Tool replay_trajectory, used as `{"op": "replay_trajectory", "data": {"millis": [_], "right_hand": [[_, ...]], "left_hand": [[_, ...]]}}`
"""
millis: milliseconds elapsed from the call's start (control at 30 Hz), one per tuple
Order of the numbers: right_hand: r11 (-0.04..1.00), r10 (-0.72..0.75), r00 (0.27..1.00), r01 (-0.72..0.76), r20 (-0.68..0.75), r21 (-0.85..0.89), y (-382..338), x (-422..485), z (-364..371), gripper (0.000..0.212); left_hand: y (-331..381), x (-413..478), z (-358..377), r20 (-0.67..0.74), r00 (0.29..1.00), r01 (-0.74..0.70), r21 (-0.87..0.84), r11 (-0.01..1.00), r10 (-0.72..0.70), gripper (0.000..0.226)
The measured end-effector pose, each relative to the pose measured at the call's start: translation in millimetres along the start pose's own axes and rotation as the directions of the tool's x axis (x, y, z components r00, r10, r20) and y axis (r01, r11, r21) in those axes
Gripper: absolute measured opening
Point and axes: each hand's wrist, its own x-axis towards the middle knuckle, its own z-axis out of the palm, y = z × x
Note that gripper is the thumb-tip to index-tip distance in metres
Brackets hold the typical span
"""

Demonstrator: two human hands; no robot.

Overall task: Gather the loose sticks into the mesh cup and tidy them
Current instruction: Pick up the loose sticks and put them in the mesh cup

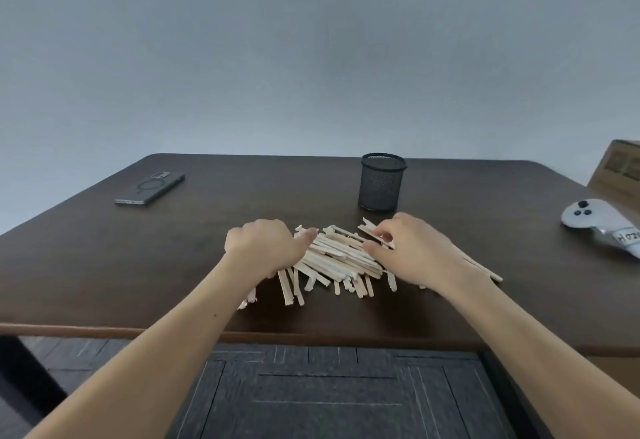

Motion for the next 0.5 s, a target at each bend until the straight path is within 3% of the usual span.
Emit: {"op": "replay_trajectory", "data": {"millis": [100, 233, 400, 500], "right_hand": [[0.996, 0.000, 0.993, 0.011, 0.116, -0.087, 4, 15, 2, 0.050], [0.993, -0.021, 0.990, 0.037, 0.142, -0.111, 6, 30, 8, 0.044], [0.993, -0.041, 0.994, 0.052, 0.106, -0.109, 1, 38, 12, 0.029], [0.995, -0.030, 0.994, 0.040, 0.105, -0.096, -3, 40, 14, 0.017]], "left_hand": [[10, 18, -2, 0.003, 1.000, -0.006, 0.059, 0.998, 0.005, 0.086], [22, 38, -3, 0.002, 0.999, -0.032, 0.093, 0.995, 0.032, 0.074], [36, 45, 3, 0.018, 0.999, -0.026, -0.107, 0.994, 0.028, 0.031], [42, 44, 7, 0.027, 0.998, -0.050, -0.174, 0.984, 0.055, 0.032]]}}
